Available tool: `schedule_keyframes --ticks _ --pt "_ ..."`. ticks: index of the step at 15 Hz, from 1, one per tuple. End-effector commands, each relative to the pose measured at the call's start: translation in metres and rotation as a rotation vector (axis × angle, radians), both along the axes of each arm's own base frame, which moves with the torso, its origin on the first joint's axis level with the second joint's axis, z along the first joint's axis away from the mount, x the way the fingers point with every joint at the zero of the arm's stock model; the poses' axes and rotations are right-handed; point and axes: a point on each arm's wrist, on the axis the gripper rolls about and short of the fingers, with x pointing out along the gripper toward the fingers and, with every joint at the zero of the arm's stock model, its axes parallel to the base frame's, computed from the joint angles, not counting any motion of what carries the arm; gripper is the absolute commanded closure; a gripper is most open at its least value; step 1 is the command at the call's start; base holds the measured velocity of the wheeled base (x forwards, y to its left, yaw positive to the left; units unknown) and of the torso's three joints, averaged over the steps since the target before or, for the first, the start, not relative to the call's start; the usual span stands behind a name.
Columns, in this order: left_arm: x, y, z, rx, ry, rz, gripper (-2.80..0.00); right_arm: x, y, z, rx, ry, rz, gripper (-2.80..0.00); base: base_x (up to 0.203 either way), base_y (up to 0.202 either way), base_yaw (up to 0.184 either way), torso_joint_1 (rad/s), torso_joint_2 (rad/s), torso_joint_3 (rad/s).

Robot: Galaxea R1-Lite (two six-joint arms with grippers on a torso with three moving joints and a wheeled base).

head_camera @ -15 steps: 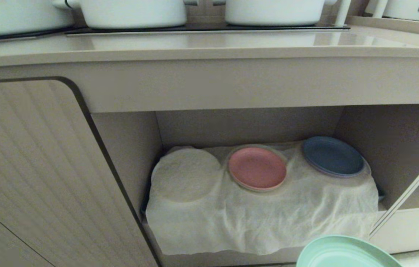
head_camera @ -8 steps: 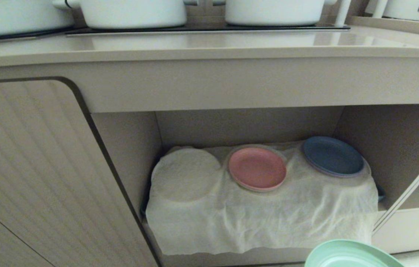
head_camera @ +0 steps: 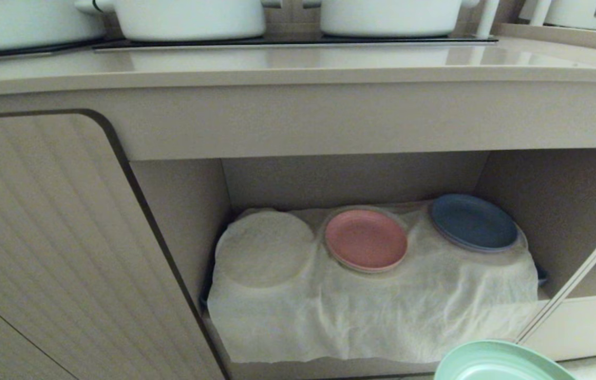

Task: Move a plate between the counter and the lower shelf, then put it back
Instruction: Put the plate

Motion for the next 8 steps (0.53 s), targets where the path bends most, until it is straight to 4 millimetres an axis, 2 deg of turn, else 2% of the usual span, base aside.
schedule_keyframes --ticks 1,8 --pt "0.0000 0.0000 0.0000 -0.001 -0.001 0.000 0.00 0.0006 0.0003 0.0000 -0.001 0.006 -0.005 0.00 0.000 0.000 0.000 0.000 0.00 0.000" --pt "0.0000 0.0000 0.0000 -0.001 -0.001 0.000 0.00 0.0004 0.0002 0.0009 0.002 0.001 -0.004 0.00 0.000 0.000 0.000 0.000 0.00 0.000"
